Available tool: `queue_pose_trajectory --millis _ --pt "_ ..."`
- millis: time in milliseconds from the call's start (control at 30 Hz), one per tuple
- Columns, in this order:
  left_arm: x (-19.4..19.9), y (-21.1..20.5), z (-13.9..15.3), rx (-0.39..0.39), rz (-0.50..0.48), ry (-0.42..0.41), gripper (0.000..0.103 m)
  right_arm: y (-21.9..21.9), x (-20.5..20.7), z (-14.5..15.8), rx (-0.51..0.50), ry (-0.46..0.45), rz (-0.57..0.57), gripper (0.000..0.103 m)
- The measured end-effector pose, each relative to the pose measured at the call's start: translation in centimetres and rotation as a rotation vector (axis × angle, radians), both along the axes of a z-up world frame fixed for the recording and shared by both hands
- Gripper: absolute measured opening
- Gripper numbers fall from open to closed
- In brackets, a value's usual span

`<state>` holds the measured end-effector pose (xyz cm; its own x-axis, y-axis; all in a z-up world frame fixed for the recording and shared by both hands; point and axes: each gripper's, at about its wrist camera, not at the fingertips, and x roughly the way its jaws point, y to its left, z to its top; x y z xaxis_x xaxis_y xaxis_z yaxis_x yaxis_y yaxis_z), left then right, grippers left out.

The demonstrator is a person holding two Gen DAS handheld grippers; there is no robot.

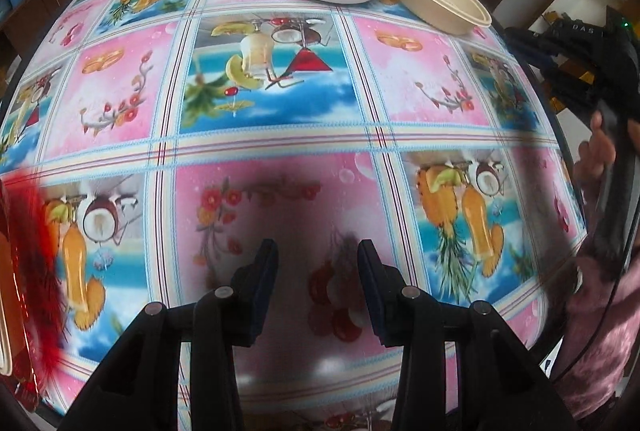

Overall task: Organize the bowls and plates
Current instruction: 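Move the right gripper to a beige pulp plate and grasp its rim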

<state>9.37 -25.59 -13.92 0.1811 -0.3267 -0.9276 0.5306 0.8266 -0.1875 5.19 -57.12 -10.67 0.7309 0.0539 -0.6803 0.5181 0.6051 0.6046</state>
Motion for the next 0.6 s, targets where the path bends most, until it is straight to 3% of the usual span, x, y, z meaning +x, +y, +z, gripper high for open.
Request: queue_pose_trajectory --millis 267,600 --pt "0.9 0.2 0.0 -0.003 0.002 -0.003 0.042 -4.7 2.7 -1.0 0.126 -0.010 -0.098 0.019" --pt "1.4 1.4 0.2 0.004 0.027 0.001 0.043 -5.2 6.1 -2.2 0.116 0.088 -0.144 0.019"
